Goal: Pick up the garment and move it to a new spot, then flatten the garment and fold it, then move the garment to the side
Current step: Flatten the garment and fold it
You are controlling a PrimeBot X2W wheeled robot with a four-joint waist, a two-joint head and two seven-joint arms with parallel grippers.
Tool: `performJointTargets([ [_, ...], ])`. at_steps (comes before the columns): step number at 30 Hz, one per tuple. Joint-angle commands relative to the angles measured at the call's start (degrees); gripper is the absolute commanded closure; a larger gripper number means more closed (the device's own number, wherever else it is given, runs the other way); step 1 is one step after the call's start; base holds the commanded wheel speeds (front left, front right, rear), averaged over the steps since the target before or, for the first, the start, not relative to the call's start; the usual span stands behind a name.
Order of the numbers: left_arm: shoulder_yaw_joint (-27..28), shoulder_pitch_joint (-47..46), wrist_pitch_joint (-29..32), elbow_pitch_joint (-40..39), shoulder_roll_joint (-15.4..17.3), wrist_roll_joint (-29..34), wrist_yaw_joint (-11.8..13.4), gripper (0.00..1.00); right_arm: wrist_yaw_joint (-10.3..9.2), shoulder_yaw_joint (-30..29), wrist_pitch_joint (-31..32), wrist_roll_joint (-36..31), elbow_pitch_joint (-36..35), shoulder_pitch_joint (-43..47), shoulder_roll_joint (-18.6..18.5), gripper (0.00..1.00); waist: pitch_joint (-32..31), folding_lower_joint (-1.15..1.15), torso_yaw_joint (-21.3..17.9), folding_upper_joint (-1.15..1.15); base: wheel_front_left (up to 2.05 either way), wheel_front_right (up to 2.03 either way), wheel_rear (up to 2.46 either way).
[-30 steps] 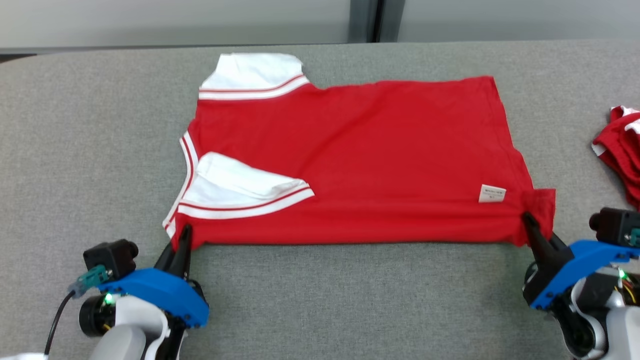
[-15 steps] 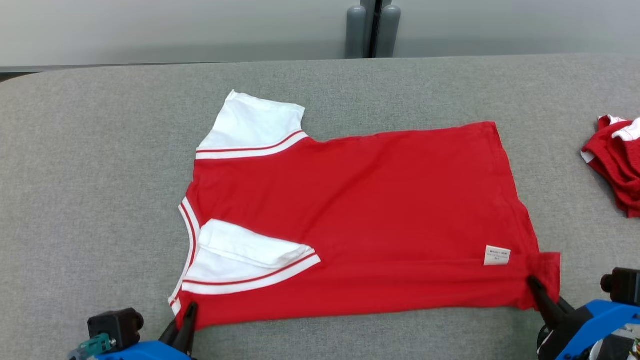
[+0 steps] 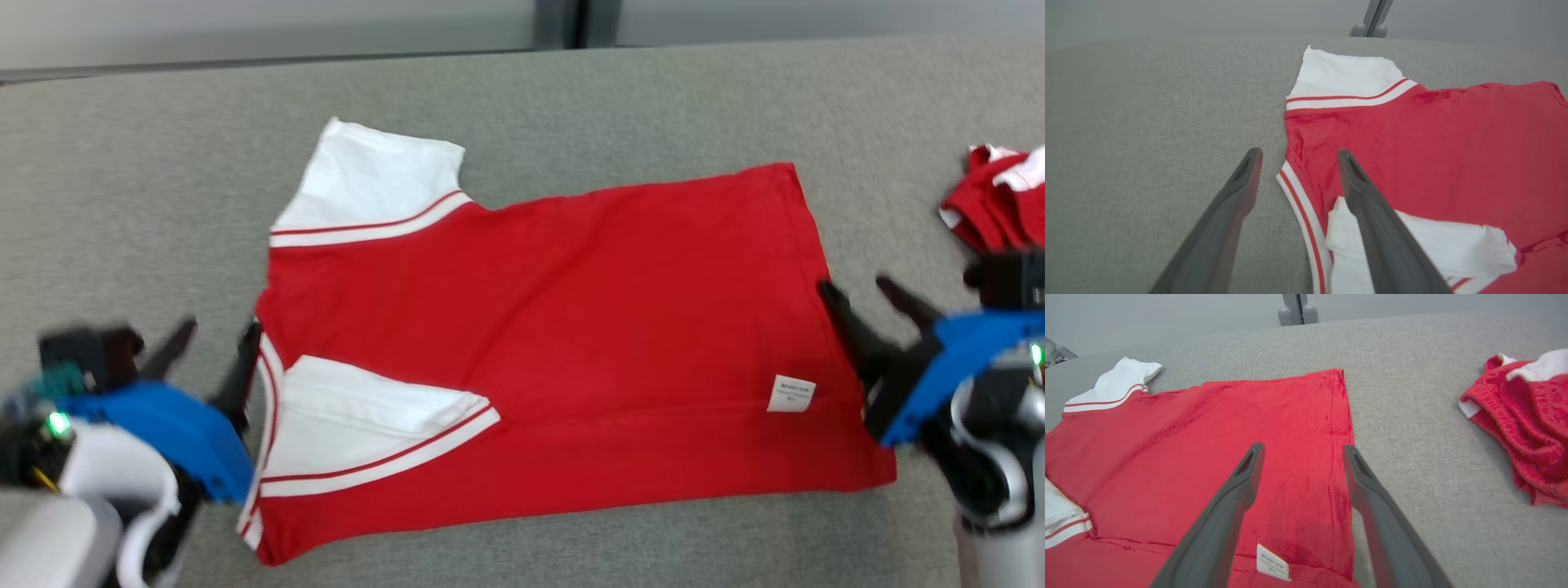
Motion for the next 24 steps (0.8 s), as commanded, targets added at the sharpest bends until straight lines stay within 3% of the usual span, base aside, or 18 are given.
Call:
performJointTargets([
  [1,0.3,-5.5,2.3,1.0,1.7,0.2,-2.0,0.00,0.03,1.7,1.4,-0.4,1.8,-5.3,-1.2,0.00,1.6,0.00,-1.0,0.00,0.00,0.00,0.00],
  [6,0.0,-19.1,11.3,6.3,5.6,-1.0,-6.3,0.00,0.03,8.0,5.0,0.6,10.0,-18.6,-3.3,0.00,5.9,0.00,-3.4,0.00,0.00,0.00,0.00],
  [13,0.9,-33.2,19.7,13.0,6.0,-5.1,-9.0,0.00,0.03,15.5,5.5,1.3,19.7,-32.8,-3.4,0.00,10.8,0.00,-7.3,0.00,0.00,0.00,0.00],
  [24,1.4,-40.2,26.1,16.8,10.2,-4.6,-8.7,0.00,0.03,21.8,1.1,4.4,25.5,-42.8,-3.0,0.00,16.3,0.00,-12.8,0.00,0.00,0.00,0.00],
])
